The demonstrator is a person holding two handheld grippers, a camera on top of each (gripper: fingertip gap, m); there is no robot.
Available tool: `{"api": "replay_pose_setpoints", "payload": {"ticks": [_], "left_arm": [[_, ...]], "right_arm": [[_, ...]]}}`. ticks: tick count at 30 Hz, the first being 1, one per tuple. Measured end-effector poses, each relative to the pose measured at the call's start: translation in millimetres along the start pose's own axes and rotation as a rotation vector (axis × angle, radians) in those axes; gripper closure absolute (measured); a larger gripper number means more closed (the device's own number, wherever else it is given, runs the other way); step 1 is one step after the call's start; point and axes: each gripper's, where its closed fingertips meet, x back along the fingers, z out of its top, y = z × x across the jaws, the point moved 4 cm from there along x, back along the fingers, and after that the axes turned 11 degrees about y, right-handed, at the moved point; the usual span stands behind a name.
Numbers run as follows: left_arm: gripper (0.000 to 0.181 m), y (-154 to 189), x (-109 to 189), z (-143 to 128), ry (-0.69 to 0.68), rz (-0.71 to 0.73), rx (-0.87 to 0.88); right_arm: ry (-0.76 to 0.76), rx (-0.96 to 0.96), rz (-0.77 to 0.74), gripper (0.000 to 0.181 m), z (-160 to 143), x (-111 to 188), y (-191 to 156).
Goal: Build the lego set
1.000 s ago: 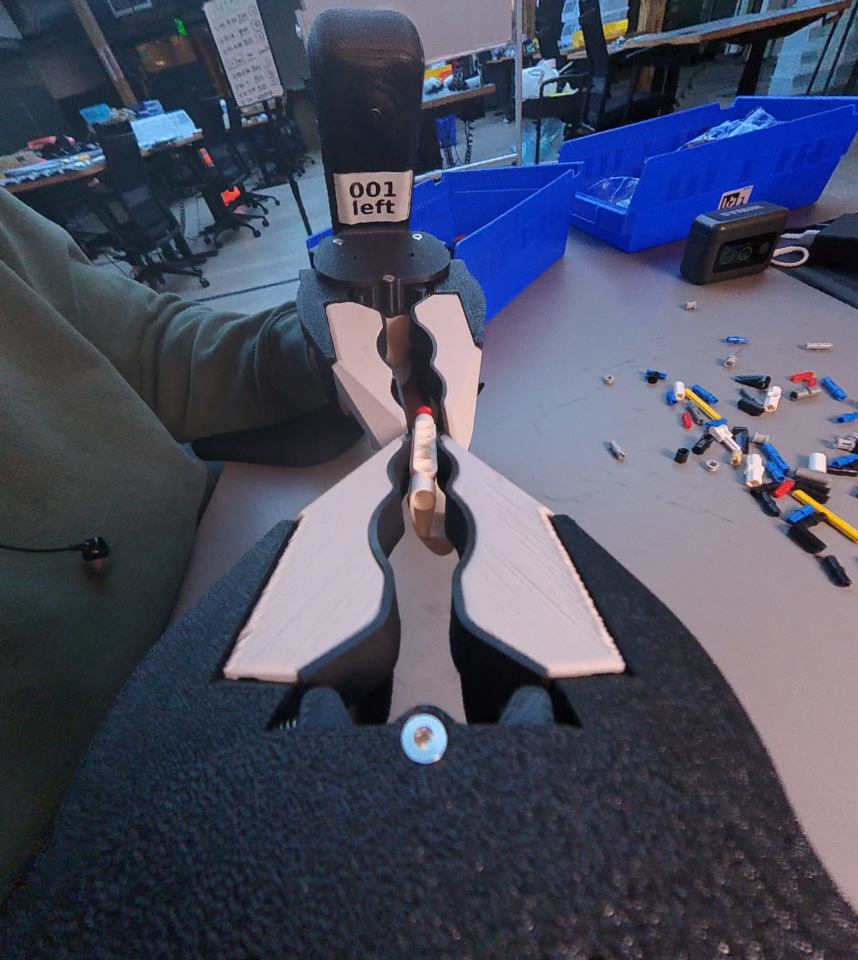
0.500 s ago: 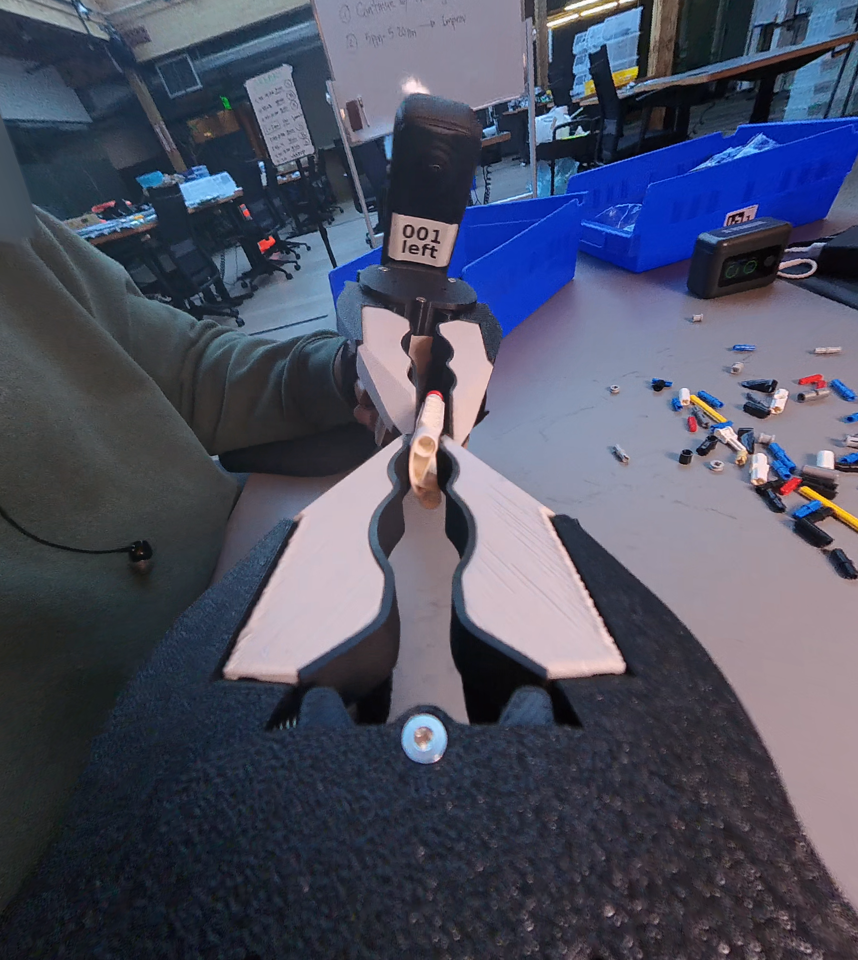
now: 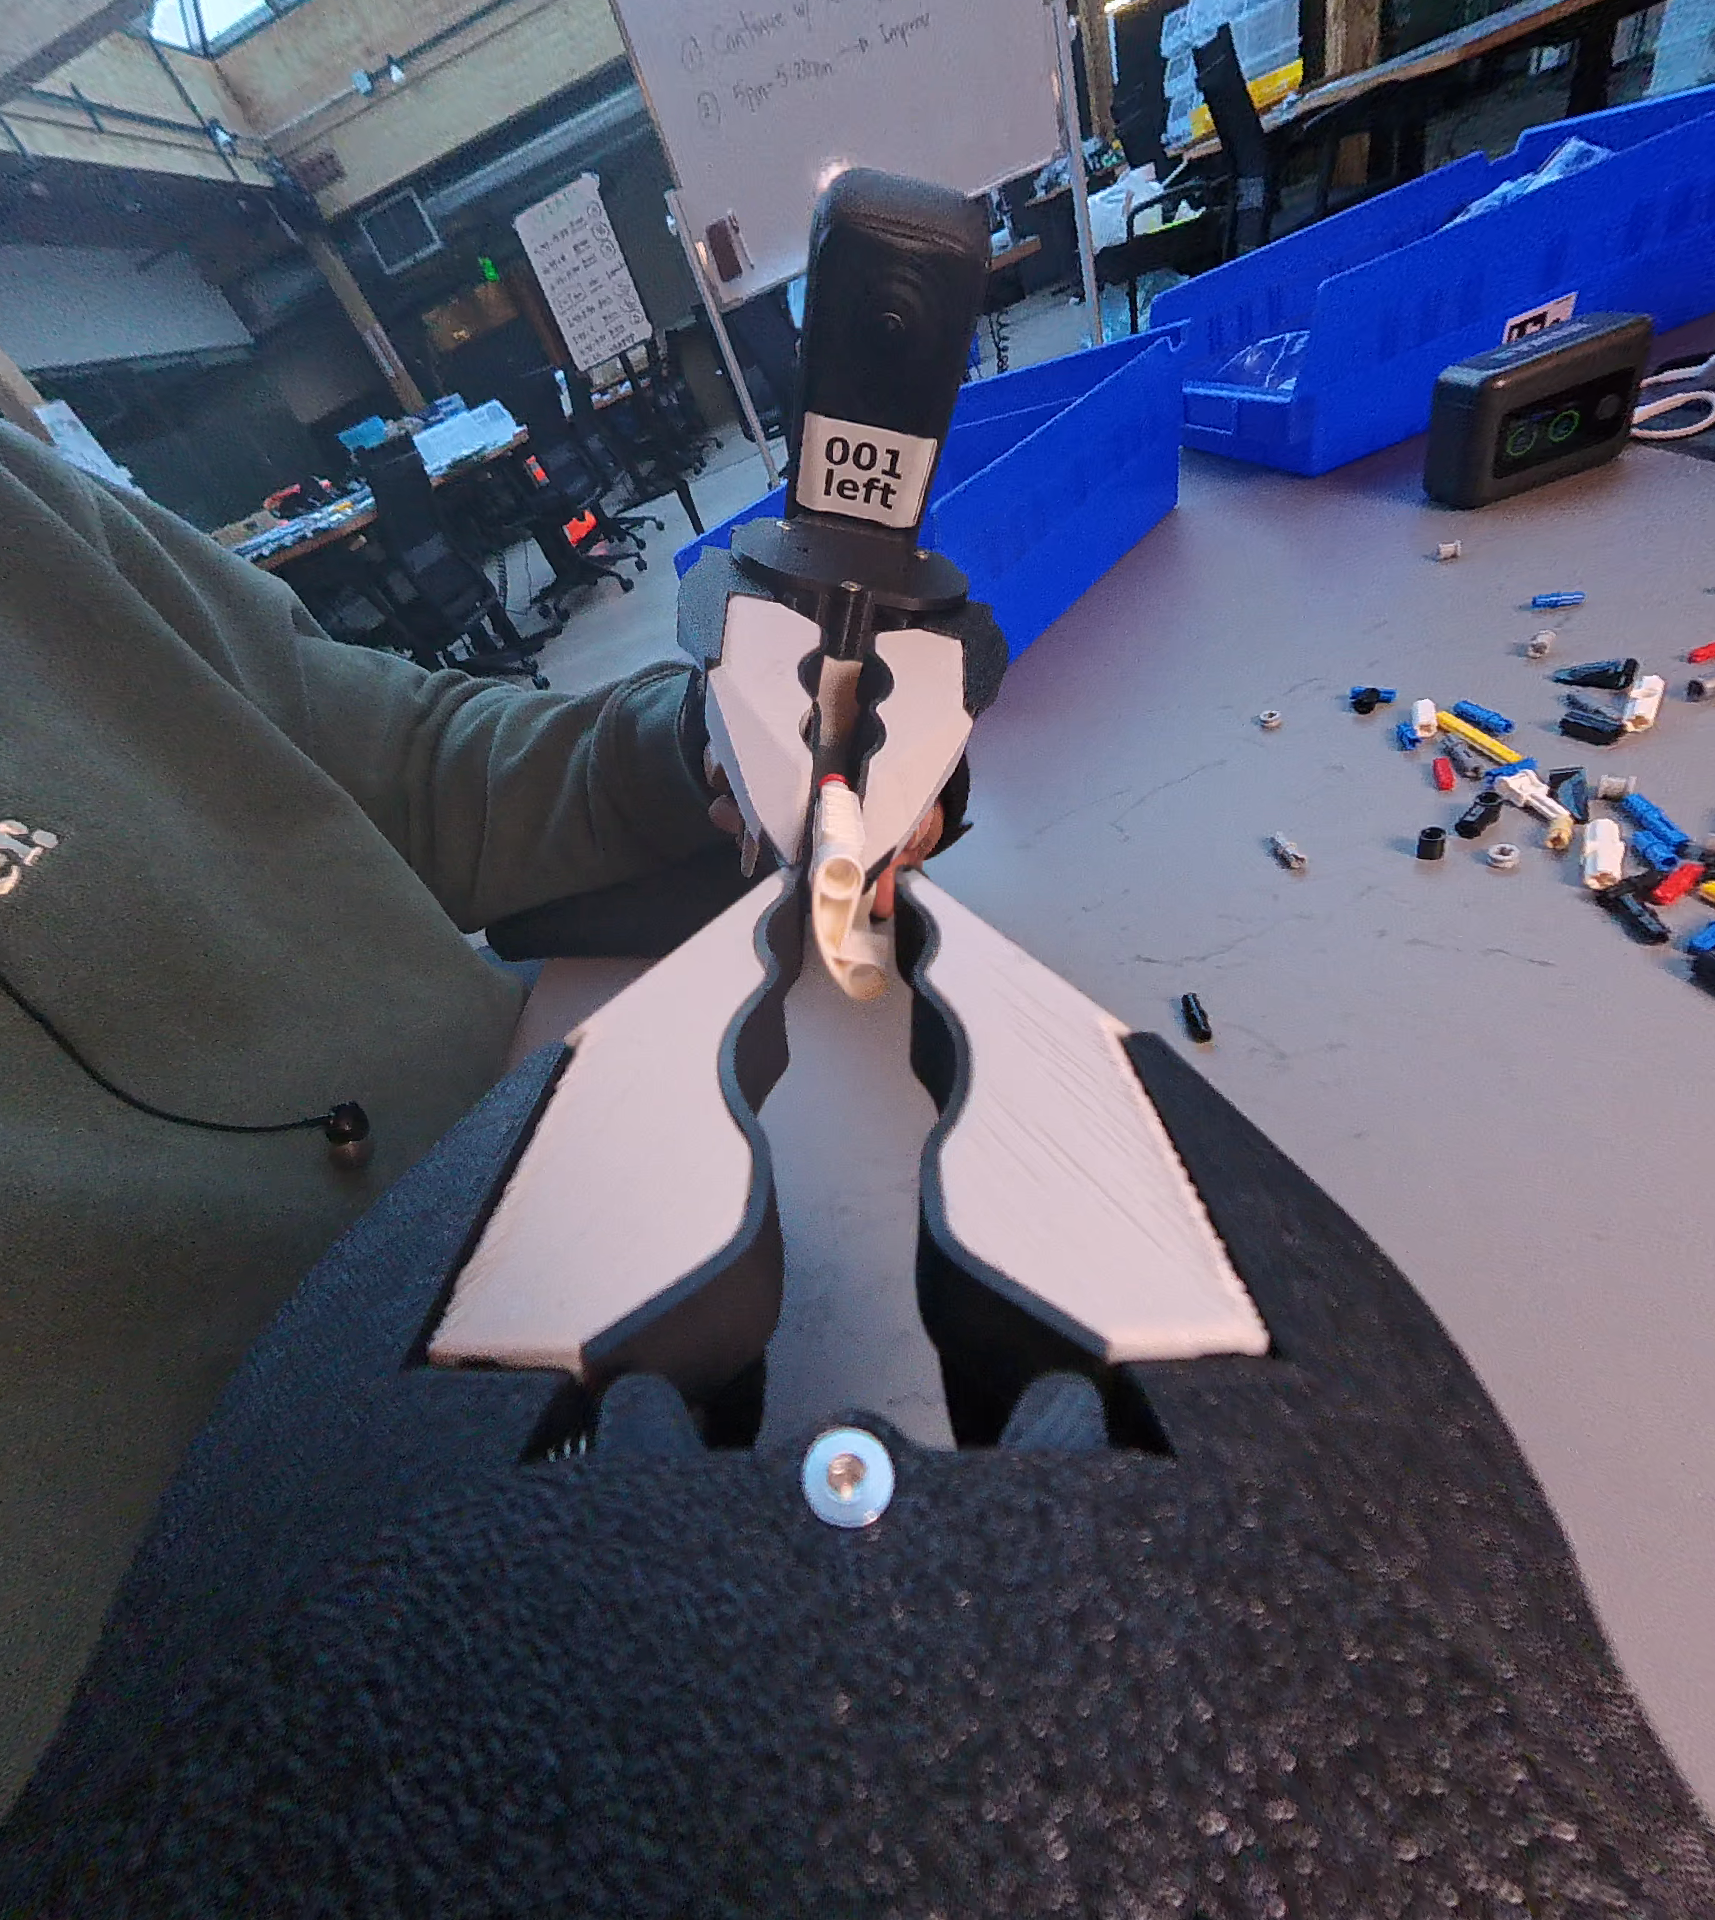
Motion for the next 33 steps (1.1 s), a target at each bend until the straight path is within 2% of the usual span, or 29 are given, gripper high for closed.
{"api": "replay_pose_setpoints", "payload": {"ticks": [8,12,18,23,26,28,29,31,33], "left_arm": [[0.175,-1,3,7,0.066,-0.059,0.182],[0.175,-5,4,6,0.070,-0.040,0.201],[0.170,-14,7,8,0.103,0.014,0.215],[0.174,-15,9,11,0.113,0.024,0.215],[0.174,-14,9,13,0.138,0.017,0.245],[0.174,-13,8,12,0.136,-0.002,0.273],[0.174,-12,7,11,0.136,-0.009,0.280],[0.174,-9,5,10,0.128,-0.029,0.296],[0.174,-7,5,10,0.128,-0.043,0.318]], "right_arm": [[0.071,-0.054,0.014,0.170,8,1,1],[0.116,-0.104,-0.006,0.174,13,0,5],[0.090,-0.164,-0.026,0.174,7,0,12],[0.073,-0.120,-0.055,0.174,3,-4,11],[0.085,-0.089,-0.071,0.170,5,-4,11],[0.035,-0.056,-0.070,0.150,-2,-8,9],[0.015,-0.043,-0.065,0.150,-5,-11,8],[0.002,-0.018,-0.045,0.167,-9,-16,4],[0.002,-0.002,-0.022,0.172,-9,-16,1]]}}
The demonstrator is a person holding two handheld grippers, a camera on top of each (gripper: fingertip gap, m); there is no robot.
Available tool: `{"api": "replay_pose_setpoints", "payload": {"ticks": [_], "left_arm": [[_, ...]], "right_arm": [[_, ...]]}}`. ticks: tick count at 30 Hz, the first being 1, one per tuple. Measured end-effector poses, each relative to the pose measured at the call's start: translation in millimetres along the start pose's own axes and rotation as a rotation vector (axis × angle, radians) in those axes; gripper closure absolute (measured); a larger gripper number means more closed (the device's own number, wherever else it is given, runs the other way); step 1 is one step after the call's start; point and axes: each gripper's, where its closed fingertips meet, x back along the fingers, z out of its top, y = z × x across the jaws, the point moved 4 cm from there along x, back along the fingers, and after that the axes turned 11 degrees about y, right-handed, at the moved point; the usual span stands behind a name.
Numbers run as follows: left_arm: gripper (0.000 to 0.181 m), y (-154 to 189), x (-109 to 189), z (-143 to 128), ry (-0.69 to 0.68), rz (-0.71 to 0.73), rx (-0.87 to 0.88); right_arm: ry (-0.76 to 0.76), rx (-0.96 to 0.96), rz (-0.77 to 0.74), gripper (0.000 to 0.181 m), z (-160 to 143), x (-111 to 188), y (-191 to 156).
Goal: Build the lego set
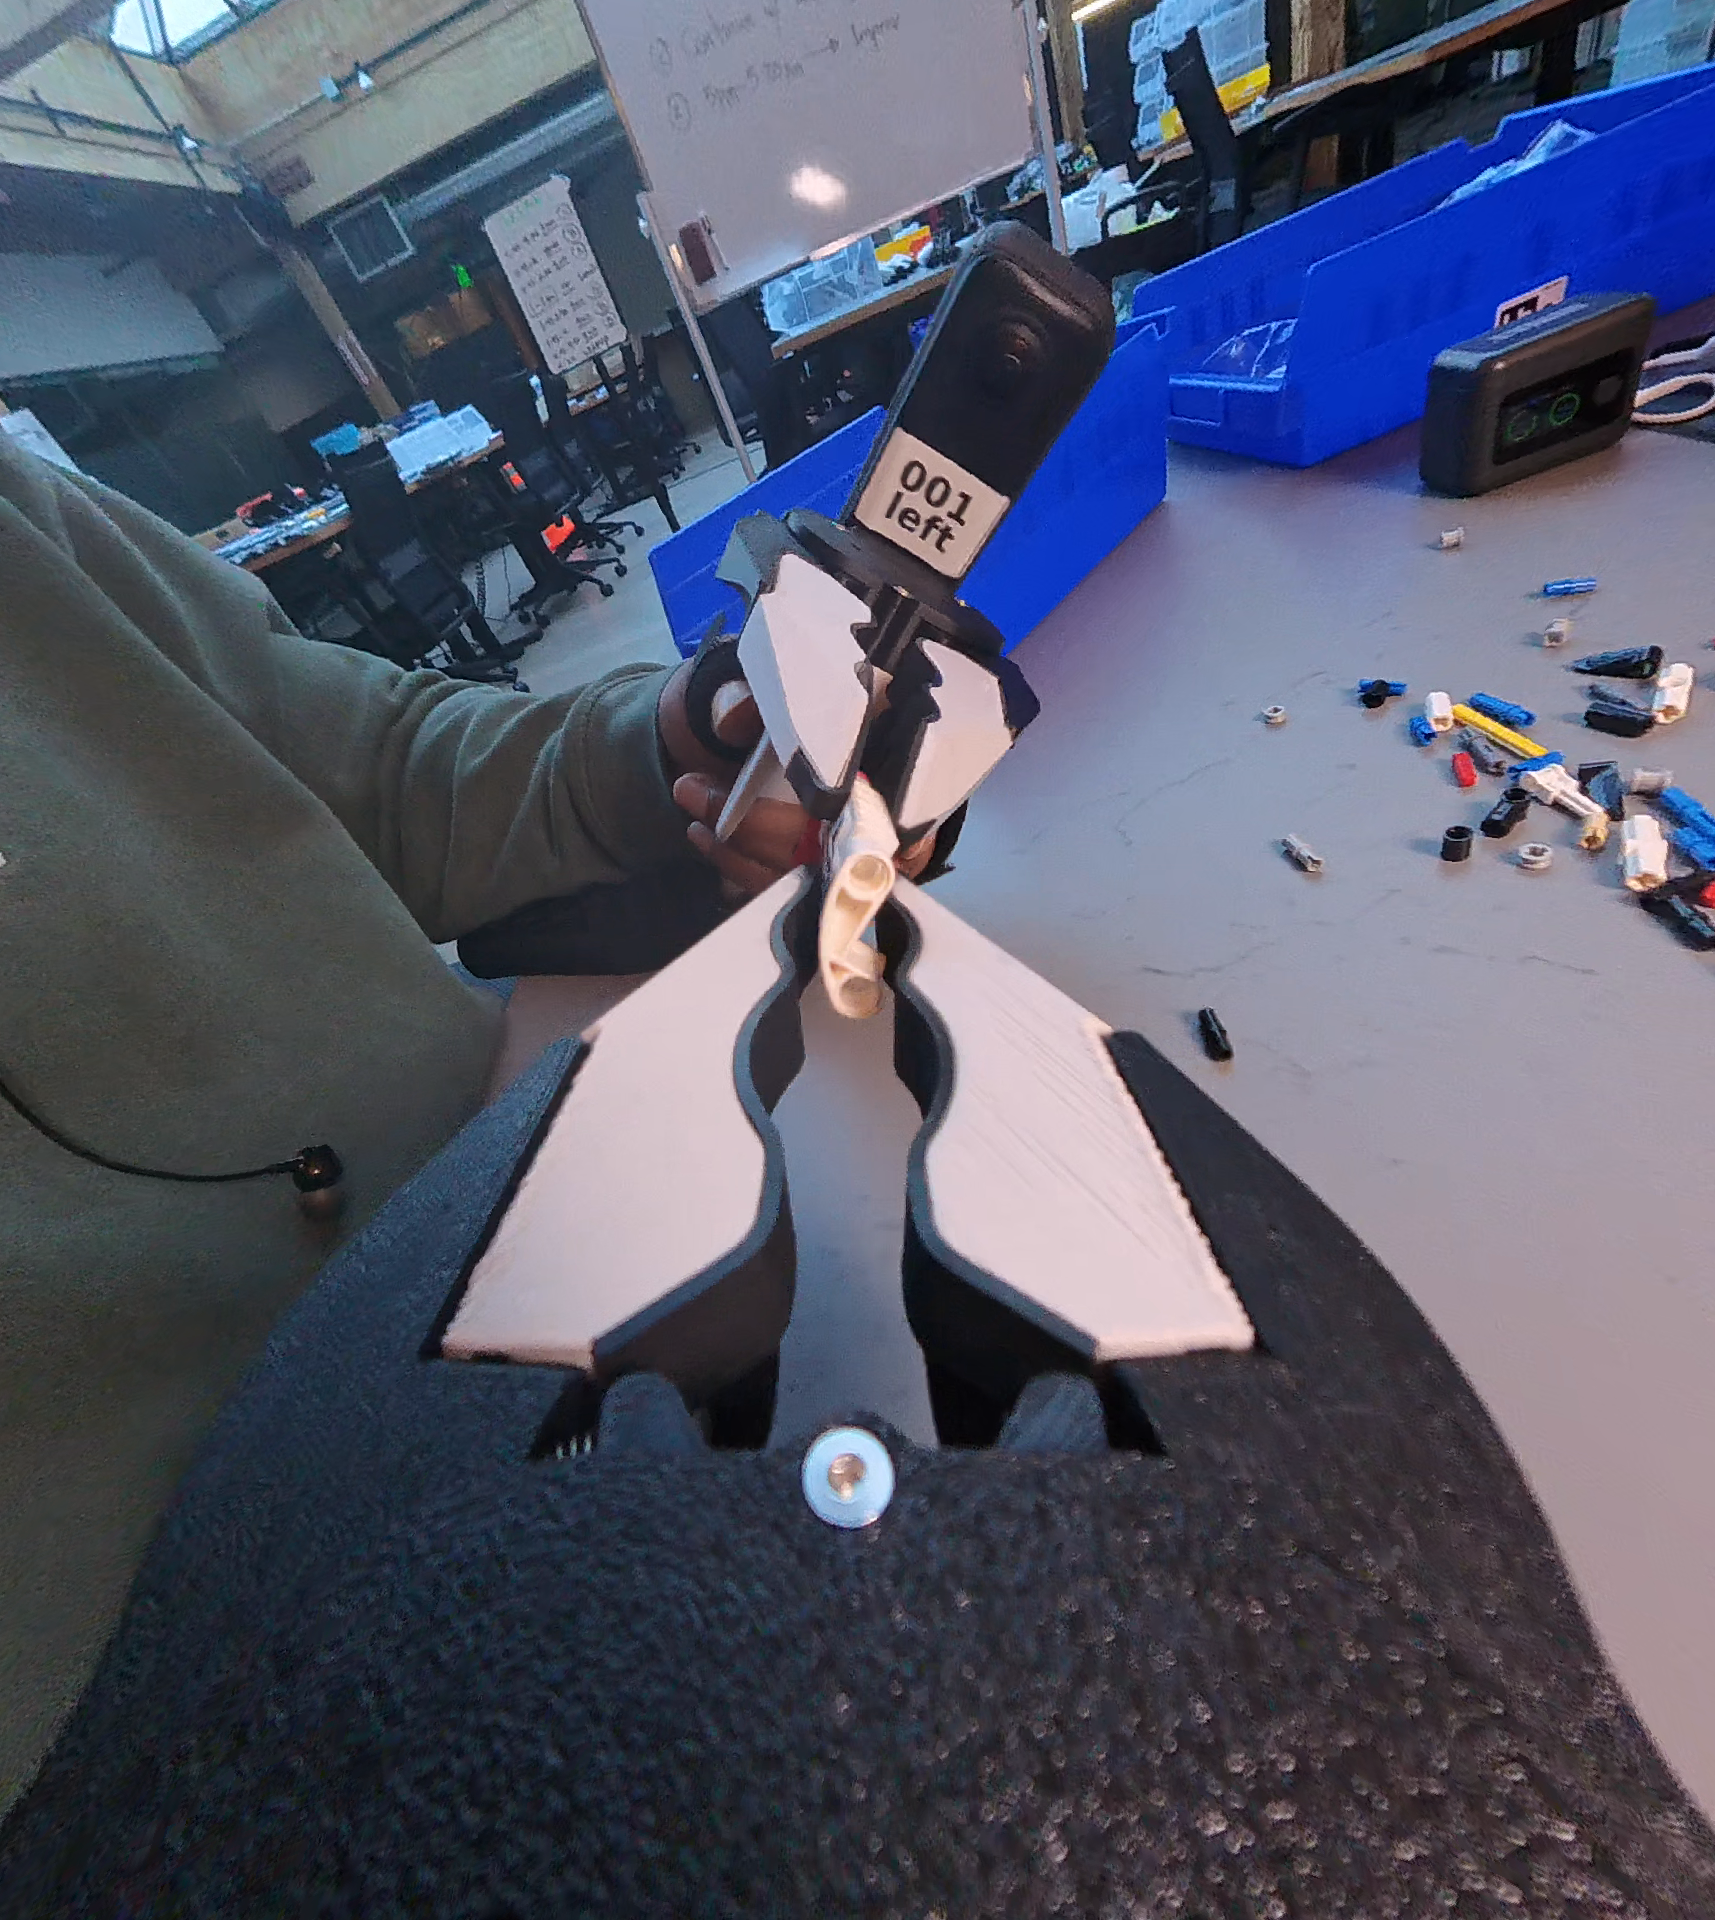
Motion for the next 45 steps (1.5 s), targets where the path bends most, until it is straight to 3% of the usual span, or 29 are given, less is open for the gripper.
{"api": "replay_pose_setpoints", "payload": {"ticks": [14,19,24,28,34,39,45], "left_arm": [[0.174,-3,-1,-8,-0.017,-0.032,0.194],[0.173,-2,-2,-7,-0.013,-0.053,0.212],[0.150,4,1,0,-0.018,-0.026,0.049],[0.167,1,1,-2,-0.038,0.037,-0.057],[0.169,-3,1,-6,-0.073,0.054,-0.060],[0.171,-10,1,-14,-0.146,0.142,-0.168],[0.173,-9,1,-14,-0.203,0.239,-0.420]], "right_arm": [[-0.087,0.291,0.032,0.174,-10,4,-7],[-0.062,0.209,0.054,0.174,-8,5,-9],[0.007,0.117,0.040,0.175,5,13,-3],[0.001,0.160,0.027,0.175,6,16,-3],[-0.065,0.287,-0.001,0.175,1,17,-4],[-0.144,0.400,-0.041,0.174,-8,20,0],[-0.139,0.213,-0.053,0.159,-12,18,6]]}}
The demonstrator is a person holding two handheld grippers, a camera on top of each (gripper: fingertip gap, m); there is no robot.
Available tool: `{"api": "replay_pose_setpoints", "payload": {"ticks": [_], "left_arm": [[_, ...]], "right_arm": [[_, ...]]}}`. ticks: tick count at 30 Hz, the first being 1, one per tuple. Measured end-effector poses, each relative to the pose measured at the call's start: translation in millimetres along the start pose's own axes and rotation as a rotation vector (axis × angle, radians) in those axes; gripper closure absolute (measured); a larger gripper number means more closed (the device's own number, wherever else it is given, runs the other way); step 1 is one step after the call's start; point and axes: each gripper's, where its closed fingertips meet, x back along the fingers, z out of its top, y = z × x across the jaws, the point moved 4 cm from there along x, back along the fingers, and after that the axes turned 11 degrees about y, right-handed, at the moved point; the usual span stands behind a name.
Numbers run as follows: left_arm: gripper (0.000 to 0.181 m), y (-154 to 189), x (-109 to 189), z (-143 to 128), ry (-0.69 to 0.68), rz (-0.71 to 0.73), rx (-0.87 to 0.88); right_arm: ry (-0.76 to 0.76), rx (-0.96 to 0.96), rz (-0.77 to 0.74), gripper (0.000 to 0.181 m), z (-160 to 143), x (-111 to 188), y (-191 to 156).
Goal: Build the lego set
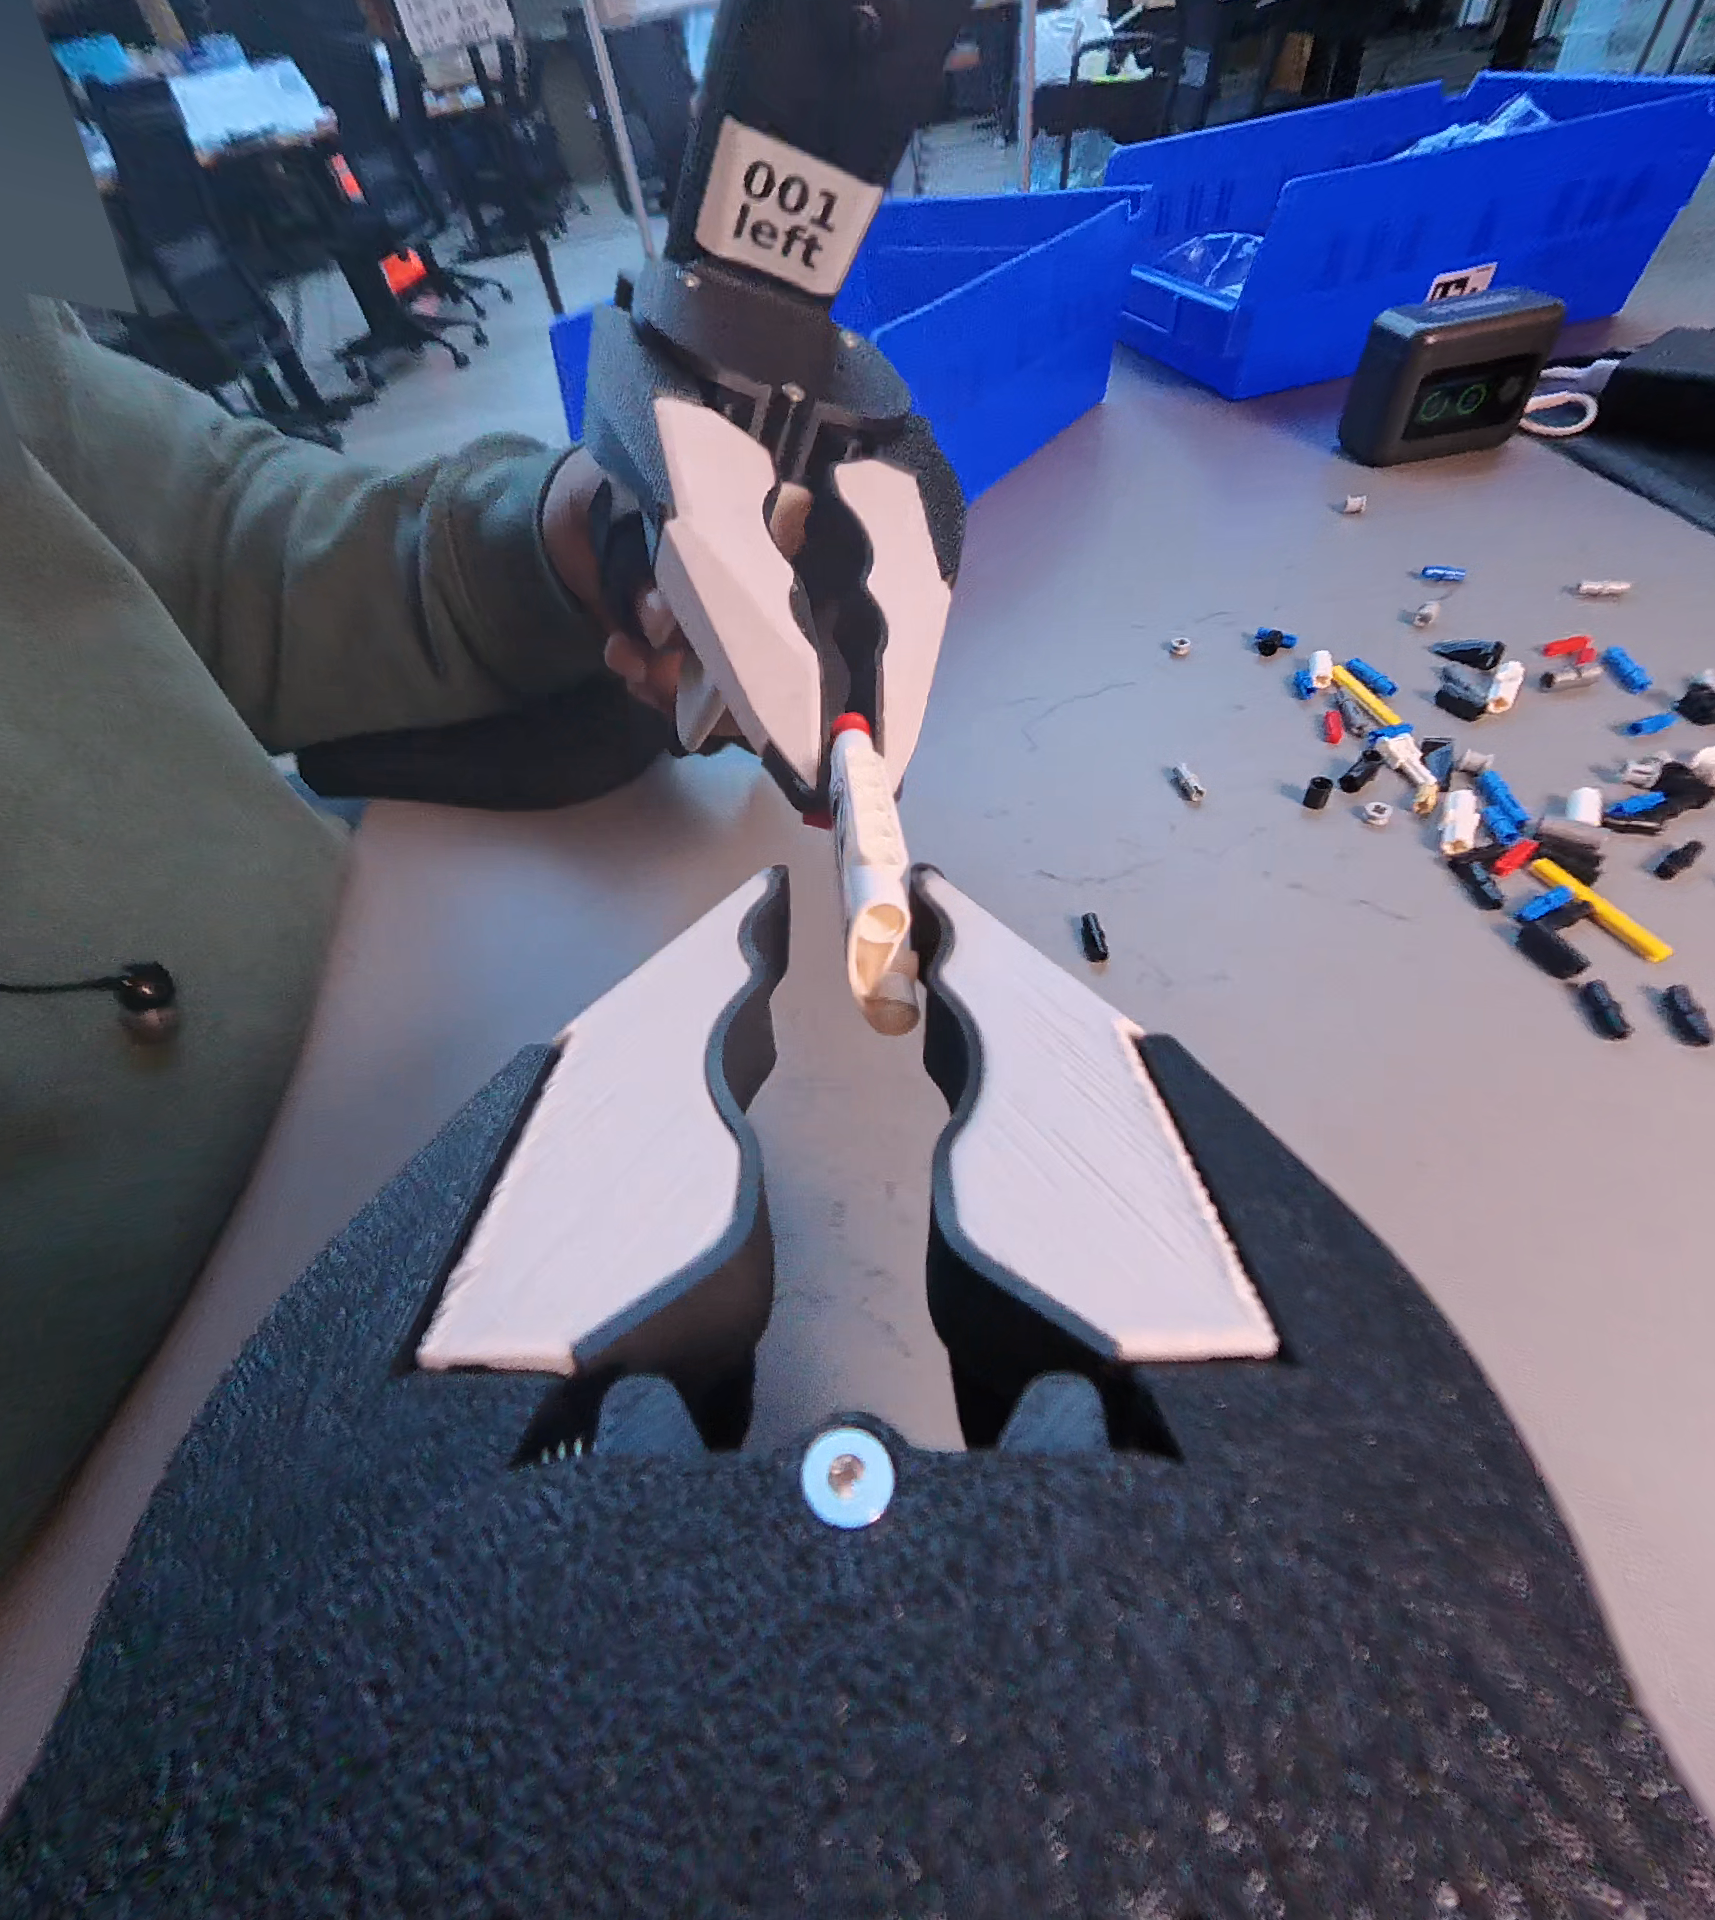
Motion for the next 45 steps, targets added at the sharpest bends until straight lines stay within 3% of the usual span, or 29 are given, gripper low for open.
{"api": "replay_pose_setpoints", "payload": {"ticks": [8,12,15,18,22,25,27,28,32,39,42,43,45], "left_arm": [[0.174,8,-3,-2,-0.022,-0.014,-0.115],[0.174,7,-2,-1,0.001,-0.053,-0.008],[0.174,-3,4,4,0.047,-0.063,0.166],[0.174,-13,7,1,0.073,-0.092,0.380],[0.173,-18,4,-8,0.056,-0.111,0.529],[0.173,-18,1,-12,0.036,-0.106,0.549],[0.173,-17,1,-13,0.031,-0.108,0.560],[0.174,-17,1,-13,0.033,-0.109,0.562],[0.171,-14,1,-7,0.051,-0.116,0.477],[0.139,-1,-2,-4,0.002,-0.073,0.090],[0.148,4,-5,-13,-0.077,-0.045,-0.081],[0.160,4,-7,-18,-0.106,-0.032,-0.103],[0.165,5,-8,-22,-0.132,-0.039,-0.102]], "right_arm": [[0.108,-0.146,0.070,0.174,12,0,-4],[0.102,-0.170,0.066,0.173,12,1,-3],[0.094,-0.121,0.003,0.151,13,14,10],[0.105,0.163,-0.102,0.144,23,22,13],[-0.093,0.616,-0.172,0.131,7,8,1],[-0.170,0.749,-0.184,0.131,-4,1,0],[-0.163,0.789,-0.197,0.150,-4,0,1],[-0.175,0.785,-0.193,0.151,-5,0,1],[-0.168,0.643,-0.151,0.160,-8,4,1],[-0.103,0.421,-0.111,0.161,-3,10,2],[-0.112,0.355,-0.062,0.162,-7,8,-3],[-0.110,0.342,-0.042,0.162,-7,7,-6],[-0.115,0.341,-0.038,0.165,-8,7,-7]]}}
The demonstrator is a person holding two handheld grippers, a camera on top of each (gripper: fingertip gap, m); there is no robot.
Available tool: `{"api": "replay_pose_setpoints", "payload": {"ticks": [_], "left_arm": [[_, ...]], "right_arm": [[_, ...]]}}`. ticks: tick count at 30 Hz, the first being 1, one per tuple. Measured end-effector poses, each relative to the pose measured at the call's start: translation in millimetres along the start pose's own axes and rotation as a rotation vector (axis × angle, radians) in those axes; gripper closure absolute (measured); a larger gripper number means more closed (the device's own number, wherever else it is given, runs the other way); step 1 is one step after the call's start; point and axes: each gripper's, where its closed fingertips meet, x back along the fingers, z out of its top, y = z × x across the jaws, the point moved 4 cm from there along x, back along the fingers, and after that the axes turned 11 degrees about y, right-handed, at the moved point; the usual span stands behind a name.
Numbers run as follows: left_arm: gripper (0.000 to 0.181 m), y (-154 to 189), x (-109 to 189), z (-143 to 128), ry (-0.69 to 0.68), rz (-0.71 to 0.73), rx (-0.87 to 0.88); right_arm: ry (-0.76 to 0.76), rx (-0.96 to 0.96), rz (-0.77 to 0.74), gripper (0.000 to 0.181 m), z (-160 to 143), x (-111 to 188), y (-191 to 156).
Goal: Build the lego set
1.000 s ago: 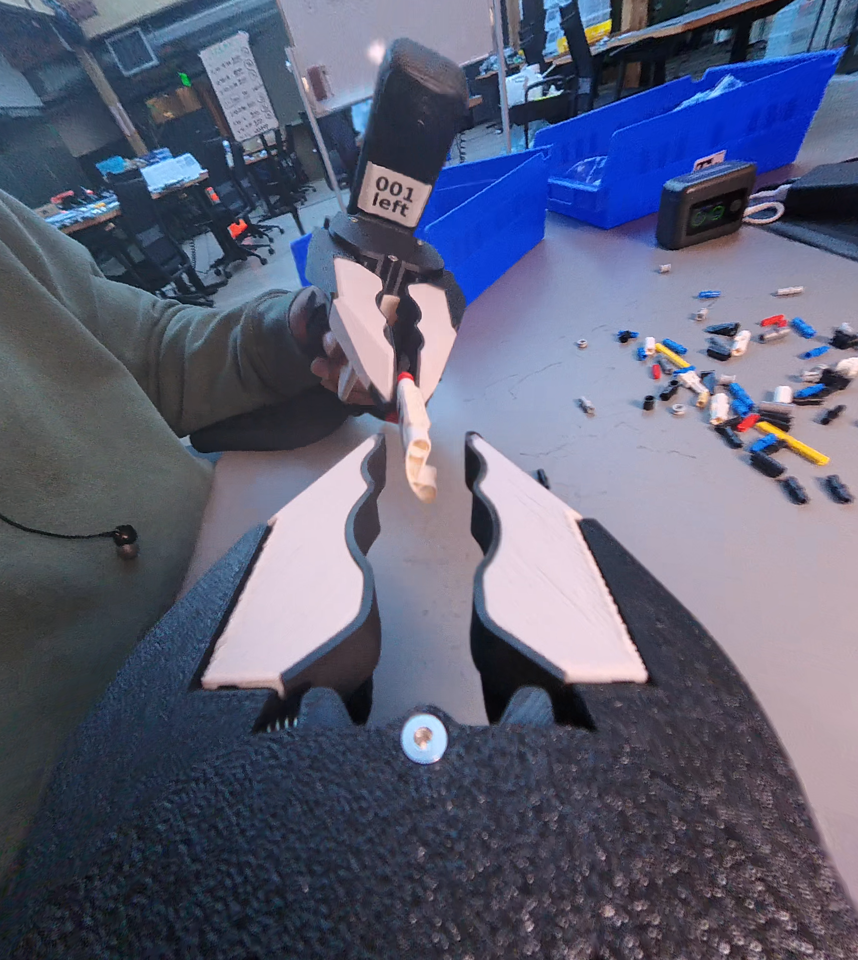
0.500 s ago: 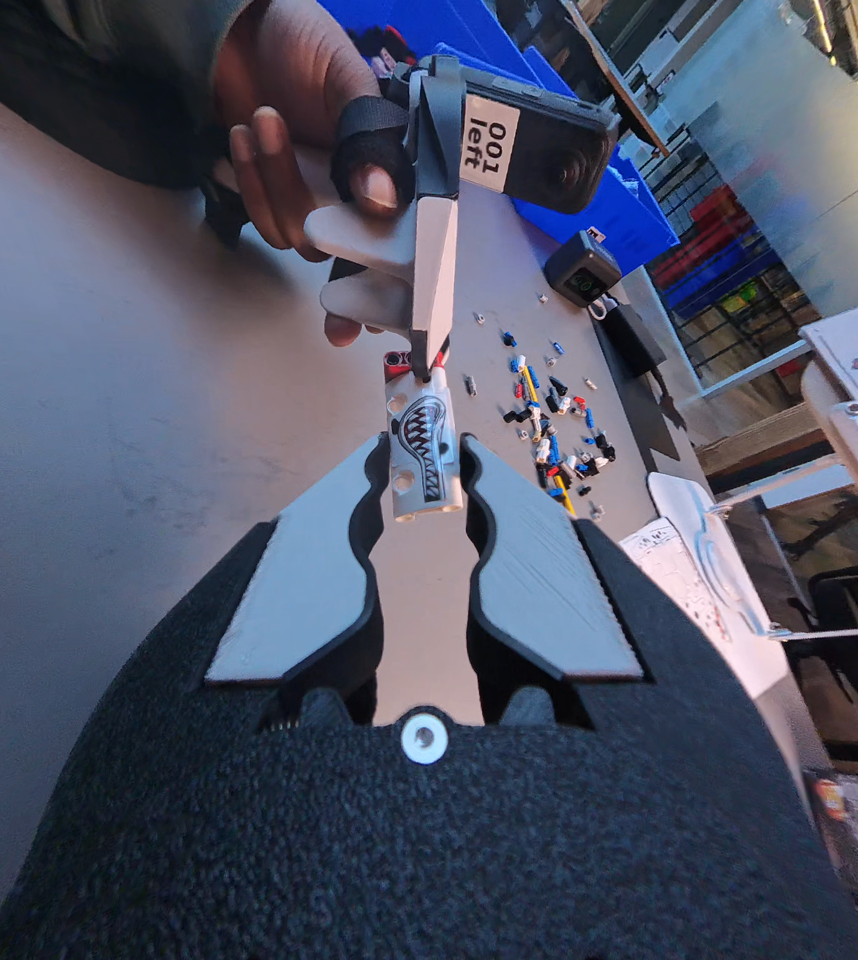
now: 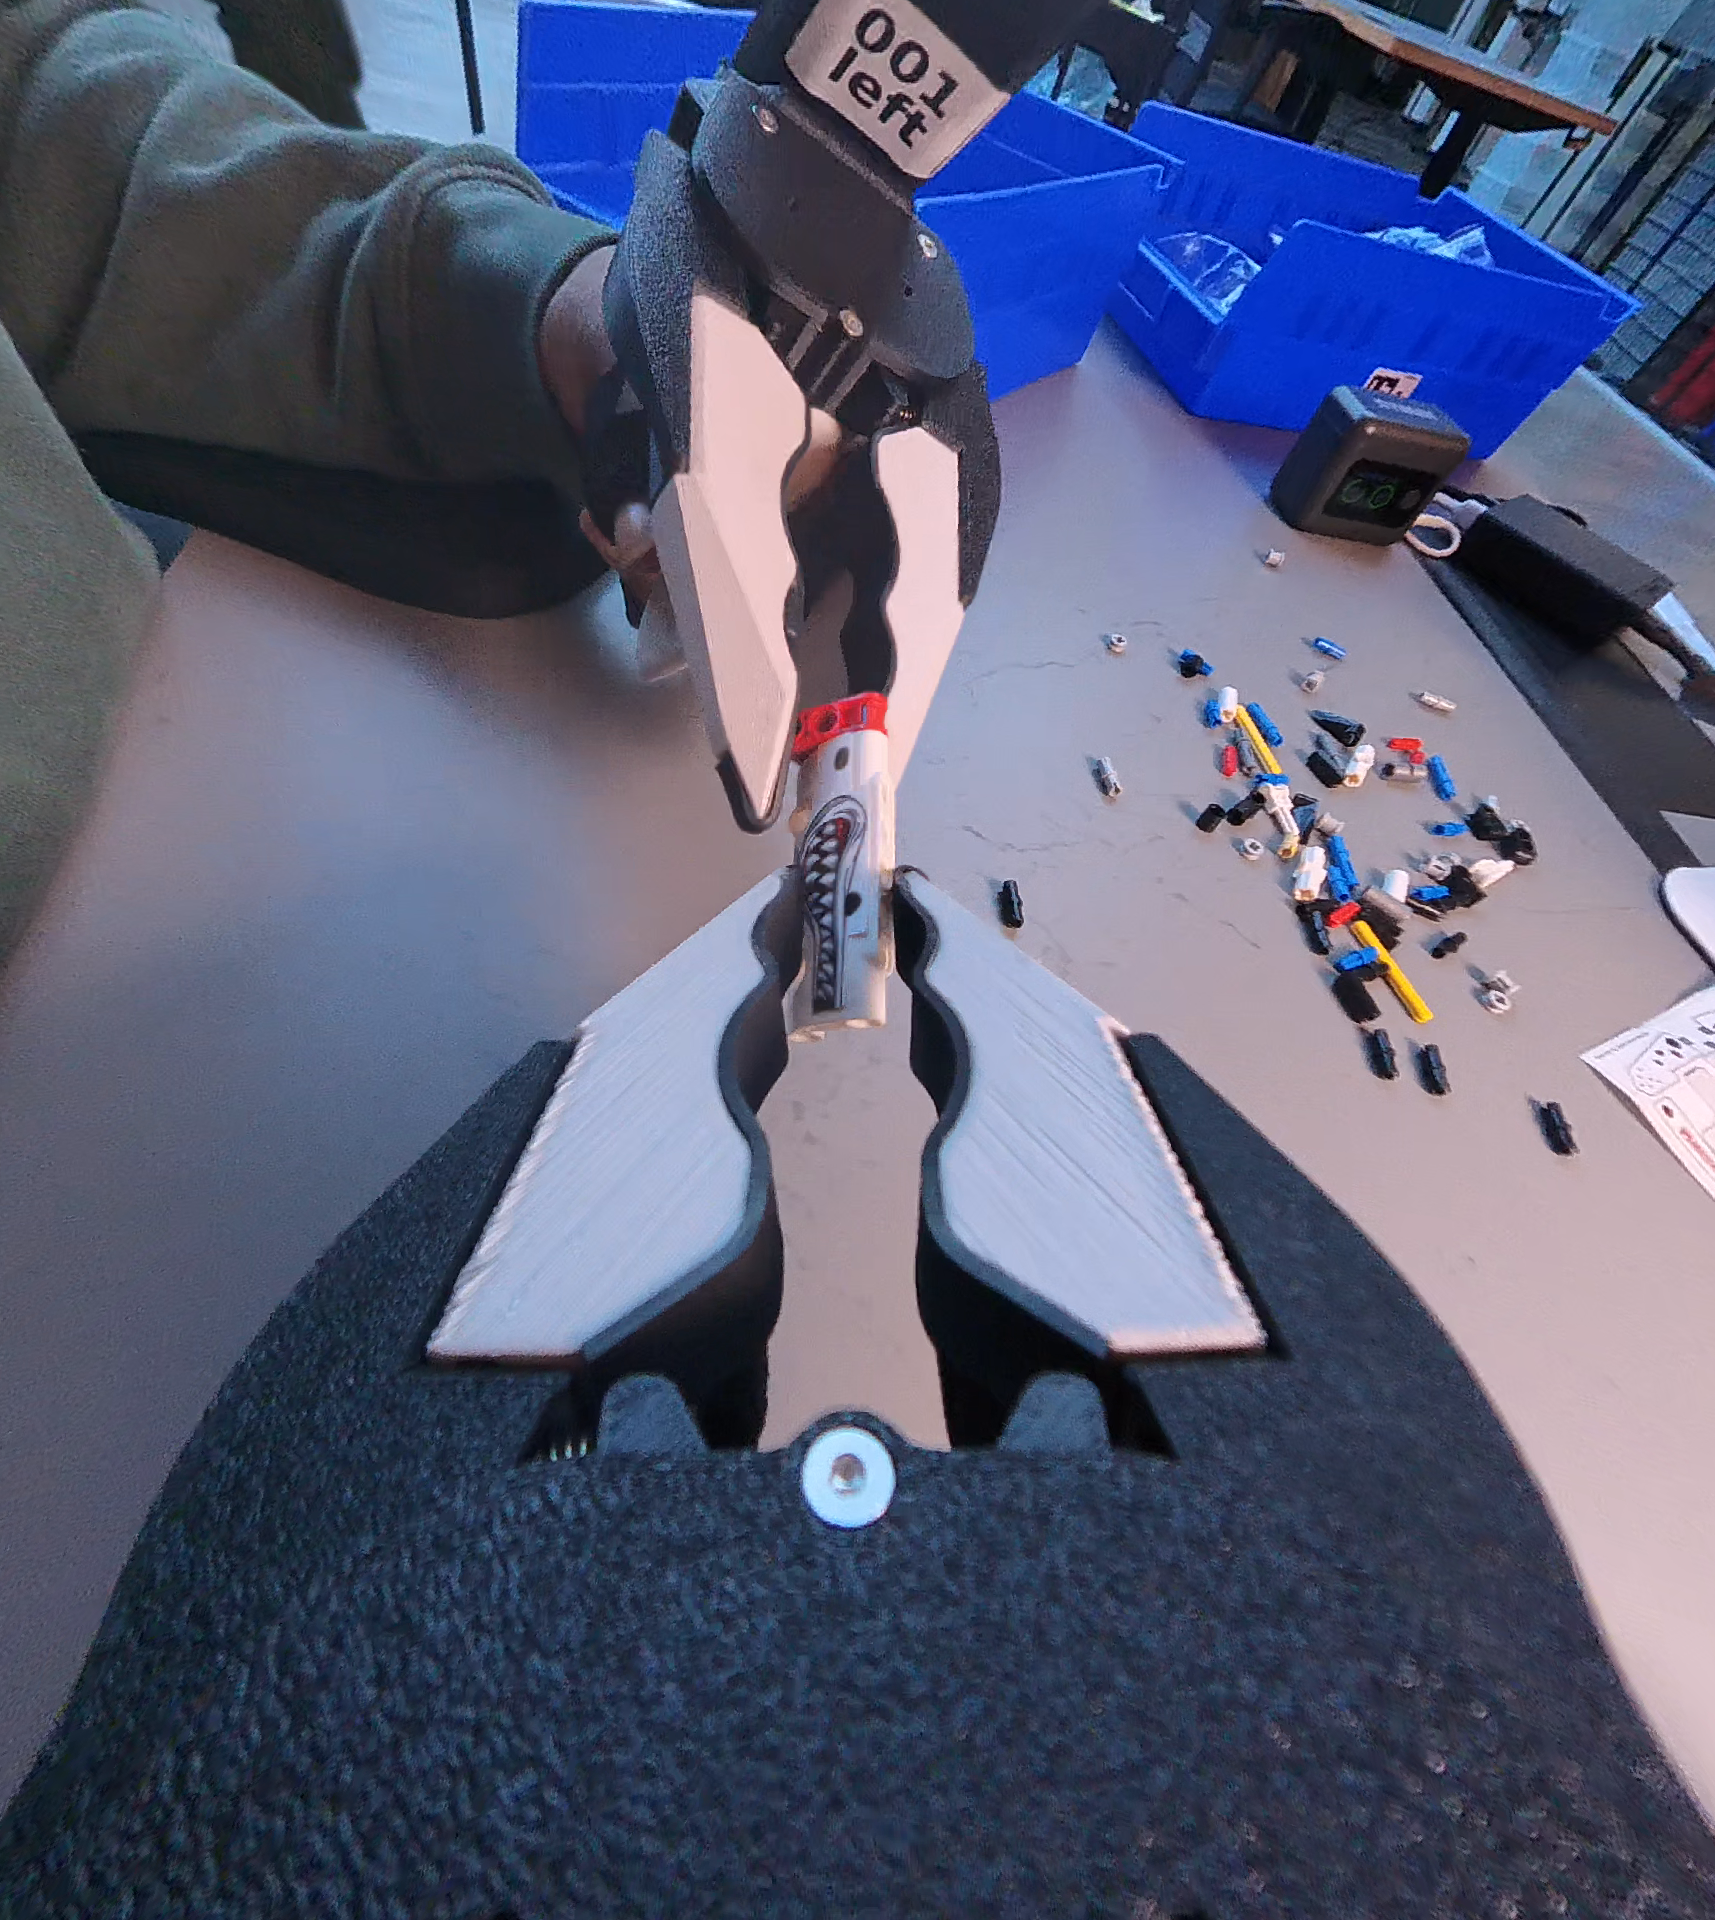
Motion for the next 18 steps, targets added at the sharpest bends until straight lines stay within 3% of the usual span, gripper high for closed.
{"api": "replay_pose_setpoints", "payload": {"ticks": [4,8,12,15,18], "left_arm": [[0.165,-3,0,-3,-0.023,-0.010,0.108],[0.166,-11,1,-12,-0.058,0.006,0.260],[0.166,-13,1,-17,-0.077,0.004,0.332],[0.164,-13,-1,-18,-0.081,0.019,0.303],[0.148,-17,2,-10,-0.050,0.073,0.187]], "right_arm": [[-0.017,0.003,0.007,0.164,-3,-1,-2],[-0.132,0.174,-0.002,0.149,-17,-9,-8],[-0.207,0.311,-0.037,0.155,-23,-15,-10],[-0.198,0.221,-0.009,0.156,-23,-12,-10],[-0.269,0.095,0.052,0.156,-33,-6,-11]]}}
